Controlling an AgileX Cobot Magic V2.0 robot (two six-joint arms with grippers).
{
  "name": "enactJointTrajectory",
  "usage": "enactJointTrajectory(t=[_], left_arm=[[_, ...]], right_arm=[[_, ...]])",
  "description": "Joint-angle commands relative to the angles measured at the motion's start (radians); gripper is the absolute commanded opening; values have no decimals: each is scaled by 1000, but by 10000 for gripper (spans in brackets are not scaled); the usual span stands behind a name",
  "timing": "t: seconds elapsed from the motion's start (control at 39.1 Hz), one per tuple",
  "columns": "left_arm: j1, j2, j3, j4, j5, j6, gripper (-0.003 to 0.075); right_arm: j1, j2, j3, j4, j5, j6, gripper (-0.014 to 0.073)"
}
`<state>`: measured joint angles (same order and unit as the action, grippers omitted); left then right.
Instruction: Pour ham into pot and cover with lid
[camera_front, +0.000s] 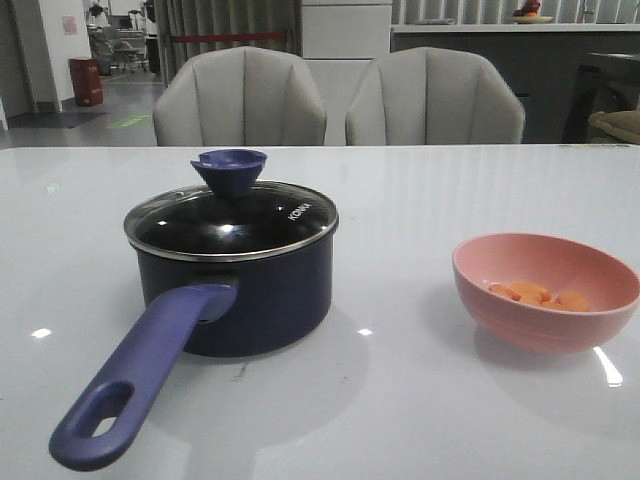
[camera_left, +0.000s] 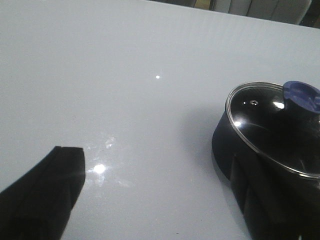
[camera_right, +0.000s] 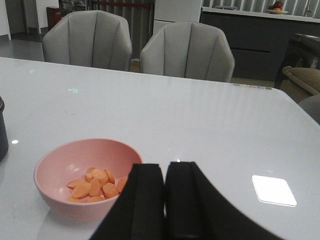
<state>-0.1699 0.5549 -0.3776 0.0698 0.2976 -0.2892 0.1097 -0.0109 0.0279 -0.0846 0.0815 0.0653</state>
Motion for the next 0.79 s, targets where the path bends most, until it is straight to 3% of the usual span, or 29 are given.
enactJointTrajectory(t=[0.0, 0.26, 0.59, 0.77], left_arm=[[-7, 63, -124, 21, -8, -9, 634], [-47, 339, -422, -18, 204, 64, 634], [-293, 769, -825, -38, 379, 62, 634], [-383, 981, -1060, -38, 546, 49, 634]], right_arm=[[-3, -19, -7, -13, -81, -1, 161], [-3, -19, -7, -13, -81, -1, 161], [-3, -19, -7, -13, -81, -1, 161], [-2, -18, -7, -13, -81, -1, 161]])
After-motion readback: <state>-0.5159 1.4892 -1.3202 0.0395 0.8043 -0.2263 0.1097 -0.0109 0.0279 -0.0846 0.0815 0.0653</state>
